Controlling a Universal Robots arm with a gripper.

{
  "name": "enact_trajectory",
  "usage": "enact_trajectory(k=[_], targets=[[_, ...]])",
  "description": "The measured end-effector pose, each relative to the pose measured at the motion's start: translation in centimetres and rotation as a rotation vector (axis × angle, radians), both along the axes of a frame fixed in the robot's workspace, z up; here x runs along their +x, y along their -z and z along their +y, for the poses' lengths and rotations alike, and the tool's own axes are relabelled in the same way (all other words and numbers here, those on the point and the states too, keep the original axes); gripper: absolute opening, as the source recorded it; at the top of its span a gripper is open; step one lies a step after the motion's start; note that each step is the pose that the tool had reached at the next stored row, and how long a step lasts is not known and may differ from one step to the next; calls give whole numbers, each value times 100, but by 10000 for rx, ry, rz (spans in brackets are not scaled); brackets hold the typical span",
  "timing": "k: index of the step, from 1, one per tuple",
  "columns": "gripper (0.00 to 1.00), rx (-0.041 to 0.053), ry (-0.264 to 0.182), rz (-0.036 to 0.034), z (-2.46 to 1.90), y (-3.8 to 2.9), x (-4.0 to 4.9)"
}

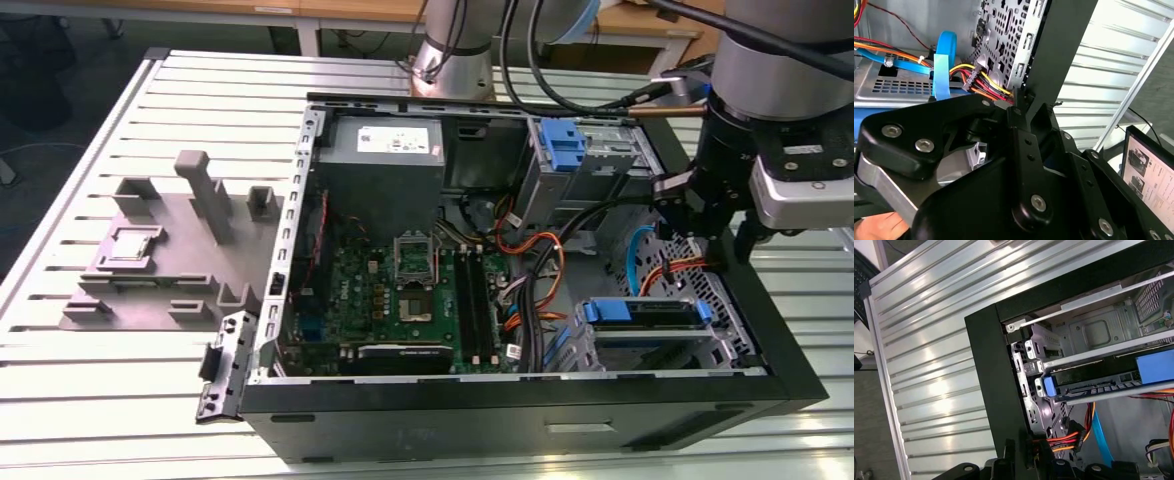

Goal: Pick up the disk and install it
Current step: 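Insert the first disk wire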

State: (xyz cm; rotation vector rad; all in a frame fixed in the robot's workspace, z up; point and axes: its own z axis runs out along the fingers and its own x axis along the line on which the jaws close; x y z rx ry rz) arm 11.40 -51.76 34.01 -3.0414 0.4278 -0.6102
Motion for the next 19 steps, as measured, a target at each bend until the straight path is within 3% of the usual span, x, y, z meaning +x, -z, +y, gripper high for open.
enact_trajectory(k=[3,5,9,12,19], targets=[[31,-3,1,-2,0,1,0],[18,-9,1,-4,0,0,0],[17,-99,1,-2,0,-15,-1],[17,-165,1,-3,1,-89,0],[17,-202,17,-2,0,-89,-1]])
